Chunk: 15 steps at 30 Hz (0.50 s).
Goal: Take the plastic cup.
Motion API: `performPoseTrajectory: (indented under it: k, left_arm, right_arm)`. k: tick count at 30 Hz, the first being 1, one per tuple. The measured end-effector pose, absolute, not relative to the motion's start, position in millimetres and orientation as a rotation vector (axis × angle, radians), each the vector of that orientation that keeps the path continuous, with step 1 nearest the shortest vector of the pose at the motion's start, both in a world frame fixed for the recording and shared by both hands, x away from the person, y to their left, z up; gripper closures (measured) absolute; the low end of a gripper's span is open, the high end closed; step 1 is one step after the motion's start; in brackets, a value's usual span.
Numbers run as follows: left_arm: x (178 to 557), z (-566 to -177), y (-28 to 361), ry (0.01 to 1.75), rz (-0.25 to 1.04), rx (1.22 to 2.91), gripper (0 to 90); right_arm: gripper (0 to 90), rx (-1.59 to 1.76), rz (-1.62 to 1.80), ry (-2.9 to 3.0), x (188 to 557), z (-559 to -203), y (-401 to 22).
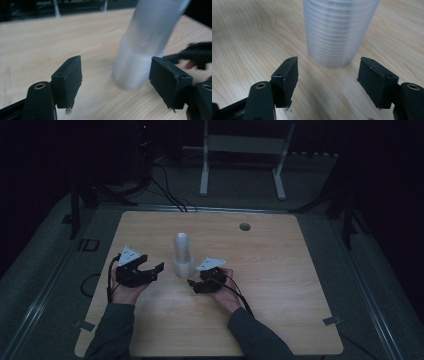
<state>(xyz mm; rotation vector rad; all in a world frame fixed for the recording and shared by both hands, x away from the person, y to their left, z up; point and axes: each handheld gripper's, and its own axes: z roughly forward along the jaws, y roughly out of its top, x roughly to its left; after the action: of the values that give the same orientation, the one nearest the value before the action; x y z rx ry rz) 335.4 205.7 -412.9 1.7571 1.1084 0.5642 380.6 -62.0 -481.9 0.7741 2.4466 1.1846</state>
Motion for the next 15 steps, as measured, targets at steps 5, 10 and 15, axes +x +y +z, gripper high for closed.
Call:
performPoseTrajectory:
  k: [5,10,15]
  left_arm:
    - [340.4,-386.8,191.8,1.012,0.585,1.787,24.5]
    - [353.3,-368.0,168.2,0.923,0.621,1.835,24.1]
    - [374.2,-363.4,150.2,0.912,0.64,1.877,24.2]
  right_arm:
    - [29.9,0.765,1.221,2.431,384.5,-477.9,-58.8]
    - [28.6,0.771,1.237,2.421,386.7,-474.8,-52.3]
    - [28.6,0.757,1.255,2.407,386.8,-473.2,-49.1]
